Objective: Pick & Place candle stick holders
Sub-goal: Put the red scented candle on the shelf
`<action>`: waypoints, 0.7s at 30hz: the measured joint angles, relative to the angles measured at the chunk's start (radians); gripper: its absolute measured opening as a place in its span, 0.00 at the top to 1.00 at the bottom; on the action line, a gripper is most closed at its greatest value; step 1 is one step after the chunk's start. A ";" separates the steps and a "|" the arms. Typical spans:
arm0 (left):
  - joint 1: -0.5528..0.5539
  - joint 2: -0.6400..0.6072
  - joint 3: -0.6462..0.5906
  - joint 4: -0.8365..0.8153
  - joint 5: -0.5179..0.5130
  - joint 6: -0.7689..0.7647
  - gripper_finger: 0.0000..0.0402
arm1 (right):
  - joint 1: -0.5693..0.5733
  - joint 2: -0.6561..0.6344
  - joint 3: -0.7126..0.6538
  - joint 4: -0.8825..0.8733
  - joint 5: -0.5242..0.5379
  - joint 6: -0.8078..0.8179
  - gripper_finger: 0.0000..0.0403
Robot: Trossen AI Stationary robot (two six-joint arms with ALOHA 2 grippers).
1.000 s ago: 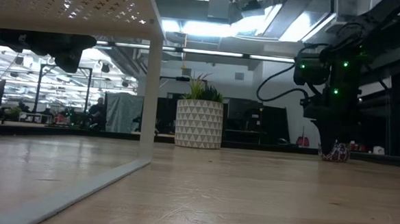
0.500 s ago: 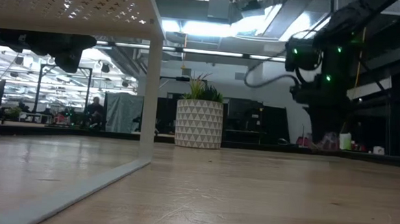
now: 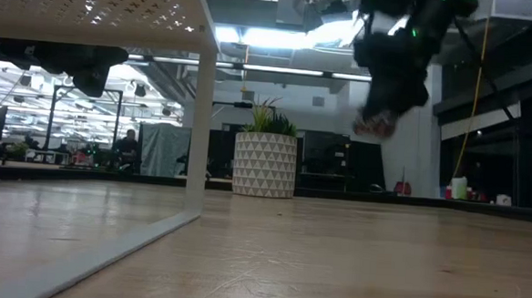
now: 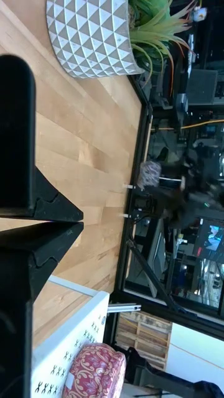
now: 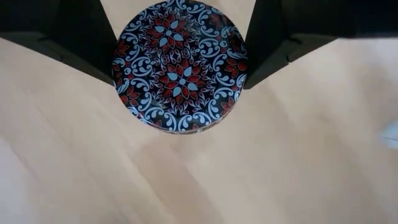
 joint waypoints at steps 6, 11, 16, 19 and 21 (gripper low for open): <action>0.000 0.000 0.000 0.000 0.000 0.000 0.98 | 0.109 0.000 0.078 0.099 0.000 -0.007 0.27; 0.000 0.000 0.000 0.000 0.000 0.000 0.98 | 0.182 -0.001 0.088 0.204 0.000 -0.019 0.27; 0.000 0.000 0.000 0.000 0.000 0.000 0.98 | 0.239 0.003 0.088 0.282 0.001 -0.019 0.27; 0.000 0.000 0.000 0.000 0.000 0.000 0.99 | 0.271 0.003 0.088 0.331 0.001 -0.019 0.27; 0.000 0.000 0.000 0.000 0.000 0.000 0.98 | 0.293 0.004 0.088 0.361 0.000 -0.019 0.27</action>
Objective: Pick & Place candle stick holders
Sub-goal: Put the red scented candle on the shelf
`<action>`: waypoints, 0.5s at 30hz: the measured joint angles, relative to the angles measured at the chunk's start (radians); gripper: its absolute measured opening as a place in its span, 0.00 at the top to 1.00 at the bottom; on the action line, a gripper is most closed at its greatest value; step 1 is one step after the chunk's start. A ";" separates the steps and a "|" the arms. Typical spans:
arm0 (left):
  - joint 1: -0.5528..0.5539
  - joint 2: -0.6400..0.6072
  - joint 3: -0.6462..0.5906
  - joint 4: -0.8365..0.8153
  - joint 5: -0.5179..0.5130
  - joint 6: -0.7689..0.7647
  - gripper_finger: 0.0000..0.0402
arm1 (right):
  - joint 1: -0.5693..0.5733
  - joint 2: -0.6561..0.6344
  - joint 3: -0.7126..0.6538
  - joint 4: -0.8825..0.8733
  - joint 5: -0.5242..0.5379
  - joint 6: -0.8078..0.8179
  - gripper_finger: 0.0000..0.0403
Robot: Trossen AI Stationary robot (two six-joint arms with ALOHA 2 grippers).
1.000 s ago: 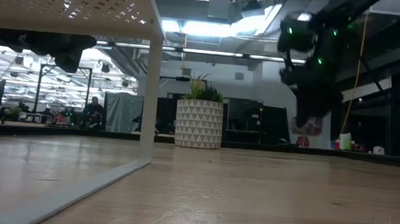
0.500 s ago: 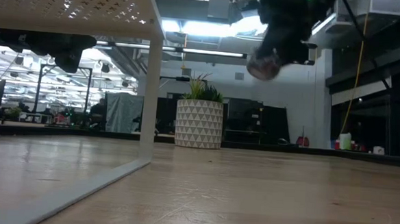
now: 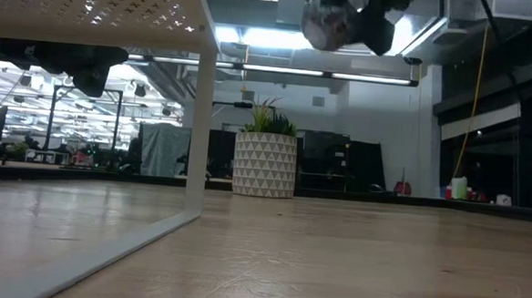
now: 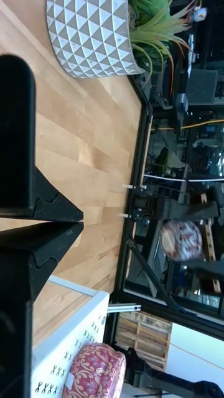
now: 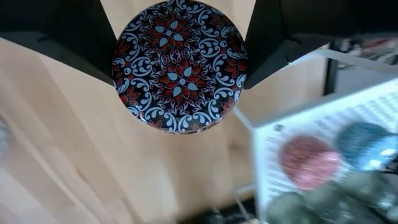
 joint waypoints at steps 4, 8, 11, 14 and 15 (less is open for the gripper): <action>0.000 0.000 0.000 0.000 0.000 0.000 0.98 | 0.046 0.000 0.000 0.069 0.000 -0.001 0.27; 0.000 0.000 0.000 0.000 0.000 0.000 0.99 | 0.088 0.000 0.000 0.124 -0.001 -0.007 0.27; 0.000 0.000 0.000 0.000 0.000 0.000 0.98 | 0.118 0.006 0.017 0.146 0.000 -0.009 0.27; 0.000 0.000 0.000 0.000 0.000 0.000 0.99 | 0.148 0.054 0.087 0.136 0.000 -0.035 0.27; 0.000 0.000 0.000 0.000 0.000 0.000 0.98 | 0.159 0.079 0.119 0.124 0.000 -0.053 0.27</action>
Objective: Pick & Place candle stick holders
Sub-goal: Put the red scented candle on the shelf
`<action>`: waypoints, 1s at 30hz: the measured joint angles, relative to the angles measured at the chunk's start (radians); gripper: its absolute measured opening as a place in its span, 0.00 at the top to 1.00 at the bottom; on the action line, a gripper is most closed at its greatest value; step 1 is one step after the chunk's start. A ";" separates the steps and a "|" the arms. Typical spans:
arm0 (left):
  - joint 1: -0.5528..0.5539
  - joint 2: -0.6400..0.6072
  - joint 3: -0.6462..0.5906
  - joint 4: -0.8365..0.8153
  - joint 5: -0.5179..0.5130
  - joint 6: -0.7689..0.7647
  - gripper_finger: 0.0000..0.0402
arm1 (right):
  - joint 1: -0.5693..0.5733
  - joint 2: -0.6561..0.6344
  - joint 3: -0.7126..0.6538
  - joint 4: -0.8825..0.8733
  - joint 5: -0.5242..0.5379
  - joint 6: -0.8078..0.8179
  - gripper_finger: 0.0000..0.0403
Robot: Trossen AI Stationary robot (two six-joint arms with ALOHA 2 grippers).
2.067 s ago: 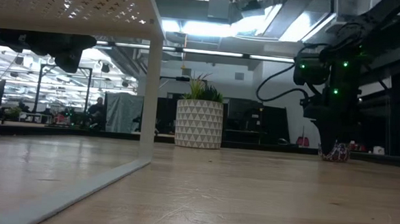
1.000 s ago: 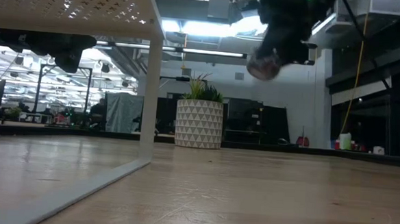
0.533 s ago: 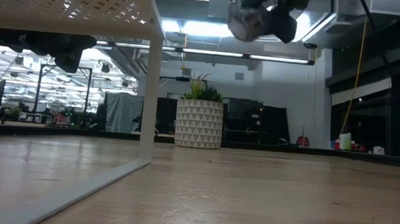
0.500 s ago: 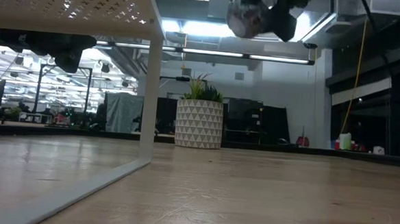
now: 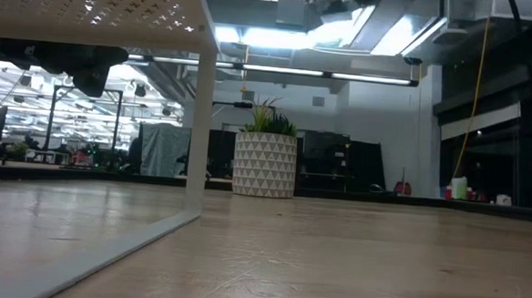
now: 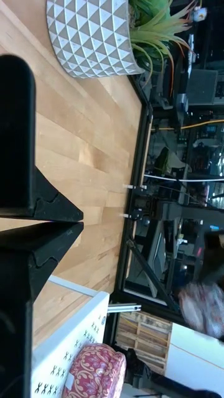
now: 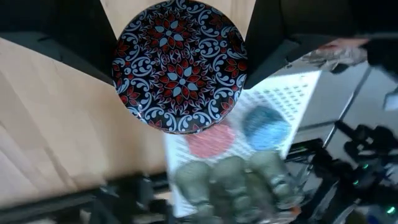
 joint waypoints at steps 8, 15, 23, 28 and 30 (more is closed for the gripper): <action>0.000 0.005 0.000 -0.001 0.000 0.000 0.98 | 0.100 0.228 0.313 -0.124 -0.095 -0.208 0.27; 0.000 0.008 0.000 -0.001 0.000 0.000 0.99 | 0.179 0.370 0.461 -0.106 -0.133 -0.313 0.27; 0.000 0.009 0.000 -0.006 0.000 0.000 0.98 | 0.202 0.517 0.471 0.032 -0.118 -0.303 0.27; 0.000 0.009 0.000 -0.005 0.000 0.000 0.98 | 0.199 0.579 0.471 0.118 -0.085 -0.304 0.27; 0.000 0.009 0.000 -0.003 0.000 0.000 0.99 | 0.195 0.594 0.471 0.129 -0.084 -0.311 0.27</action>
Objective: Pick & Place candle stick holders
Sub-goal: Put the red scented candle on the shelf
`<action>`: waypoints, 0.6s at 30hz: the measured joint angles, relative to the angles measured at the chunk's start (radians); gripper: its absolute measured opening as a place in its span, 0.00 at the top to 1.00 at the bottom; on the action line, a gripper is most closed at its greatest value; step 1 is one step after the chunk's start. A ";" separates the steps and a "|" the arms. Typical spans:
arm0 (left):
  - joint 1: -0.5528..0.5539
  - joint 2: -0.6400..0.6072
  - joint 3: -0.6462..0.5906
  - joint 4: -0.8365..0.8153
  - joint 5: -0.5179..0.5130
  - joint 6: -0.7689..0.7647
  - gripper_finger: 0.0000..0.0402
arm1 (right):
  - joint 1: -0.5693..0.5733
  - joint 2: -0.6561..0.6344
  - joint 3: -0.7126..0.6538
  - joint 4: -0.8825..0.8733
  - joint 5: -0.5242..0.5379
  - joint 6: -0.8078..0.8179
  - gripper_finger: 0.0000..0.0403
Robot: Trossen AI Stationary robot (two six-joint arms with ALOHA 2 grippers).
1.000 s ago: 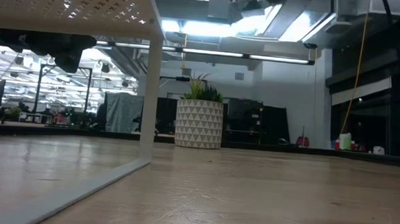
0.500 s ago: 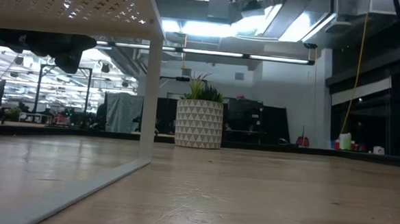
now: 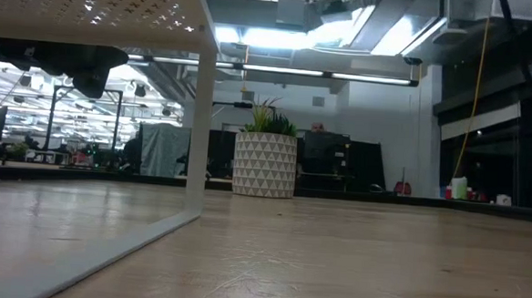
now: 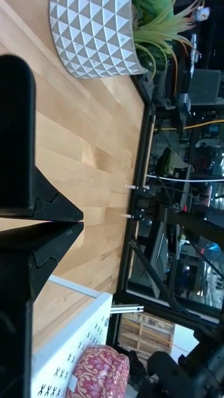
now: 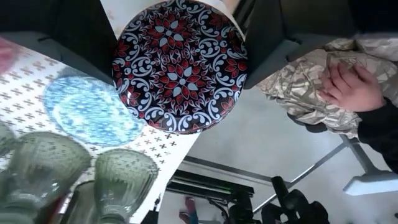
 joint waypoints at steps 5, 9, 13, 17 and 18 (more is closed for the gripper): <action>0.000 0.000 0.000 0.001 0.000 0.000 0.98 | -0.004 0.014 0.000 0.014 -0.001 -0.021 0.27; 0.000 0.000 0.000 0.003 0.000 0.000 0.98 | -0.003 0.014 0.000 0.054 -0.001 -0.070 0.27; 0.000 0.000 0.000 0.003 0.000 0.000 0.99 | -0.002 0.014 0.000 0.098 -0.002 -0.091 0.27; 0.000 0.000 0.000 0.003 0.000 0.000 0.99 | -0.003 0.013 0.000 0.124 -0.013 -0.090 0.27; 0.000 0.000 0.000 0.003 0.000 0.000 0.99 | -0.003 0.013 0.000 0.125 -0.013 -0.090 0.27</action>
